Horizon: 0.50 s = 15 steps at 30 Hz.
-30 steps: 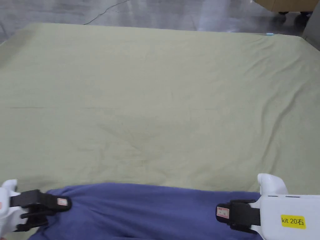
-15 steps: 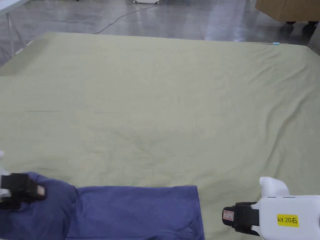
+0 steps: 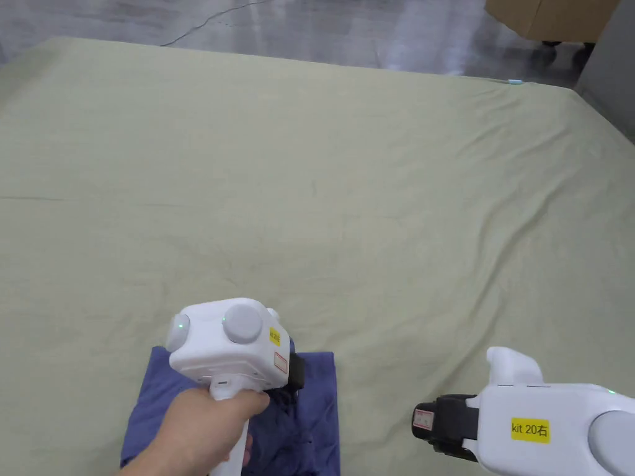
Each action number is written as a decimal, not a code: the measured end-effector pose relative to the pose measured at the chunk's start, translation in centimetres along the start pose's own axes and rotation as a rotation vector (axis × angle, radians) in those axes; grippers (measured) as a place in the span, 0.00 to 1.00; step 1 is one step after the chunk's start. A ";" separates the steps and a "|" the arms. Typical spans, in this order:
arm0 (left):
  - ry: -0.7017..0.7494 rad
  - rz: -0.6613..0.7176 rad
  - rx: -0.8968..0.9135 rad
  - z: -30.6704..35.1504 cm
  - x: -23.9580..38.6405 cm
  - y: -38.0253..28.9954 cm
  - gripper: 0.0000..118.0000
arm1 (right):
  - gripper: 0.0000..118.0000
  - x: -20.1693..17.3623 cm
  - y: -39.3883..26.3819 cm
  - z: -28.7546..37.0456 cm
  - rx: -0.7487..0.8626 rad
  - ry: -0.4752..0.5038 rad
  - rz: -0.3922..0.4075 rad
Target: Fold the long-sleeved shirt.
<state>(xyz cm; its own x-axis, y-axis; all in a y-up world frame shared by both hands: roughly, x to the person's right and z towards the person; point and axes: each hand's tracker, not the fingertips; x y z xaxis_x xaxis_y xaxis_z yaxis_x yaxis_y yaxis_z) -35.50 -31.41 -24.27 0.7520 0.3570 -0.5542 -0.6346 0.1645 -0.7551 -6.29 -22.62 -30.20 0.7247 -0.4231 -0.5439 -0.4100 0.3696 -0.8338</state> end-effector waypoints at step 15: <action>-0.316 0.106 0.440 11.4 -4.9 -5.4 0.96 | 0.00 3.3 0.6 1.0 0.059 -0.018 -0.077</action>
<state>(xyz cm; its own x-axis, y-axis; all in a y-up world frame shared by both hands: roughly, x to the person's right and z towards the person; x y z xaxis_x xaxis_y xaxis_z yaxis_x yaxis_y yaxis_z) -37.80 -23.54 -13.51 0.6328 0.6401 -0.4357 -0.7695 0.4572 -0.4460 -3.57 -23.04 -32.39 0.7625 -0.4375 -0.4766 -0.3200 0.3852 -0.8656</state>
